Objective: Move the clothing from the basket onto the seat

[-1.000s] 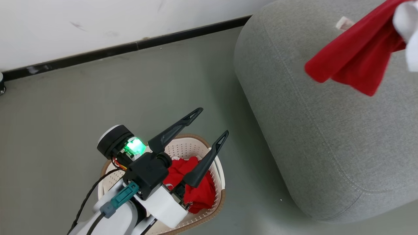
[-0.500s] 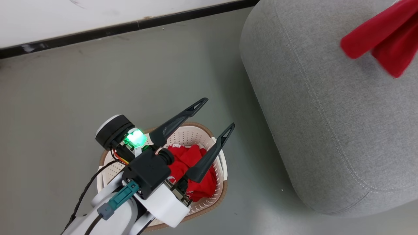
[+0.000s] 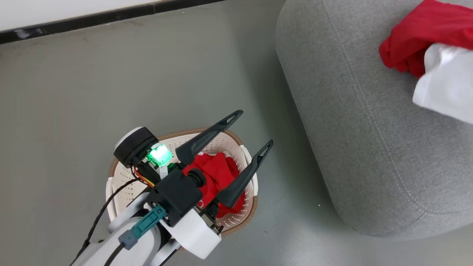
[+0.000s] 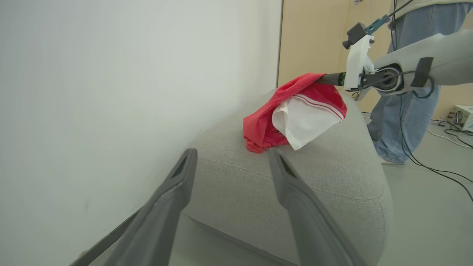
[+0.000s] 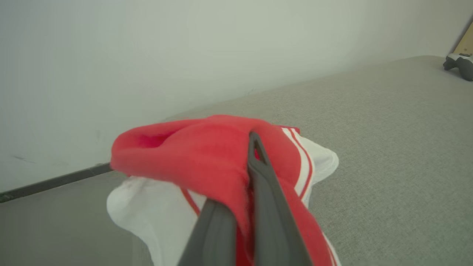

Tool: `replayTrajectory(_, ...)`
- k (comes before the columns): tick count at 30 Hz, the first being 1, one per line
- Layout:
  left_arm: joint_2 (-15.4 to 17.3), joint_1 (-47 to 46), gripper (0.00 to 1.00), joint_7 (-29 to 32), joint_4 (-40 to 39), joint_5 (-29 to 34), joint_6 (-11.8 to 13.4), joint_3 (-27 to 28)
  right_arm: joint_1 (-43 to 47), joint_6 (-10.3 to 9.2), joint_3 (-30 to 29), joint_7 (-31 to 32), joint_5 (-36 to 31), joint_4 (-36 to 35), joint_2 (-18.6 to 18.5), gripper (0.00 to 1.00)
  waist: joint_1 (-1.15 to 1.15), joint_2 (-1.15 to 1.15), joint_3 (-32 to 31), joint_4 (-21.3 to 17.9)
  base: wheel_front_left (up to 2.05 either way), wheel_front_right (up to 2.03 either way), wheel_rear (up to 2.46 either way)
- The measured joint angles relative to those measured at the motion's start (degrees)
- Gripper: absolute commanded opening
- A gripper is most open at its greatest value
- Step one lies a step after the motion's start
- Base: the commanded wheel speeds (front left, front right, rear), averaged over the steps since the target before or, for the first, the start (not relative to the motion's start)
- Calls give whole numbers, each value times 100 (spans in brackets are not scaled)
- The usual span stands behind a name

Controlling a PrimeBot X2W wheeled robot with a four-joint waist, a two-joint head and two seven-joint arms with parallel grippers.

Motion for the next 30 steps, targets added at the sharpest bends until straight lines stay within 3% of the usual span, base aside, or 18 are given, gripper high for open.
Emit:
replayTrajectory(15, -20, -113, 100, 5, 5, 48, -49, -121, 192, 1, 47, -51, -331, 848, 431, 2, 0, 0, 240, 12, 0, 0, 0)
replayTrajectory(18, -15, -114, 100, 0, 30, 86, -51, -124, 182, 1, 32, -52, -359, 894, 520, 35, 0, 0, 253, -2, 0, 0, 0)
replayTrajectory(19, -16, -114, 100, -1, 45, 86, -51, -124, 182, 1, 24, -54, -364, 907, 542, 44, 0, 0, 253, -8, 0, 0, 0)
replayTrajectory(20, -16, -114, 100, -2, 62, 86, -51, -124, 182, 1, 16, -57, -364, 924, 561, 46, 0, 0, 252, -14, 0, 0, 0)
replayTrajectory(21, -16, -114, 100, -3, 79, 86, -51, -124, 183, 1, 14, -57, -367, 937, 578, 80, 0, 0, 249, -20, 0, 0, 0)
replayTrajectory(22, -16, -114, 100, -7, 98, 86, -51, -124, 185, 1, 19, -58, -392, 947, 593, 96, 0, 0, 245, -27, 0, 0, 0)
replayTrajectory(23, -16, -114, 100, -18, 112, 85, -51, -124, 190, 1, 23, -58, -424, 949, 608, 100, 0, 0, 240, -34, 0, 0, 0)
replayTrajectory(30, 3, -112, 100, -110, 233, 83, -49, -90, 220, 1, 19, -103, -456, 873, 767, 100, 0, 0, 190, -112, 0, 0, 0)
